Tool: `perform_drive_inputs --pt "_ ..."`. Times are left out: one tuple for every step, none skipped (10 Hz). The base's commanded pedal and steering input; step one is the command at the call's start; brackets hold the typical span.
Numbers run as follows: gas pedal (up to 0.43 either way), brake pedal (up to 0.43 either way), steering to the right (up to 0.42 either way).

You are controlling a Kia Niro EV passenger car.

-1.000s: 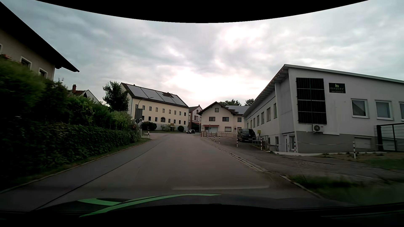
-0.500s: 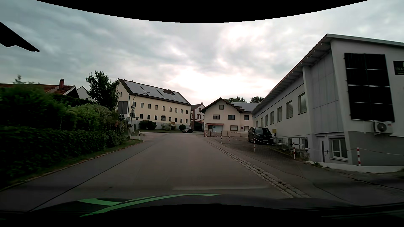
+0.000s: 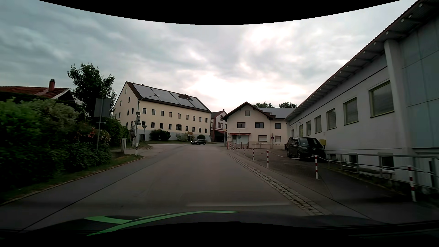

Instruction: Follow the waypoints while adhering to traffic rules and regulations

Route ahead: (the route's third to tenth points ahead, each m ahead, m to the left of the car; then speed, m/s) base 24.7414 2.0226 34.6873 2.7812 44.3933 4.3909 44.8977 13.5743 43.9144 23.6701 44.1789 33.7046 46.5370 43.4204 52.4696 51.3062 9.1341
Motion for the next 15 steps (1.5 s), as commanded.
perform_drive_inputs --pt "0.000 0.000 -0.017" --pt "0.000 0.000 -0.015" --pt "0.000 0.000 -0.014" --pt "0.000 0.000 -0.014" --pt "0.000 0.000 -0.014" --pt "0.000 0.000 -0.015" --pt "0.000 0.000 -0.016" --pt "0.000 0.000 -0.016" --pt "0.000 0.000 -0.016" --pt "0.000 0.000 -0.016" --pt "0.000 0.000 -0.016" --pt "0.000 0.000 -0.016" --pt "0.000 0.000 -0.016" --pt "0.000 0.000 -0.016" --pt "0.008 0.000 -0.014"
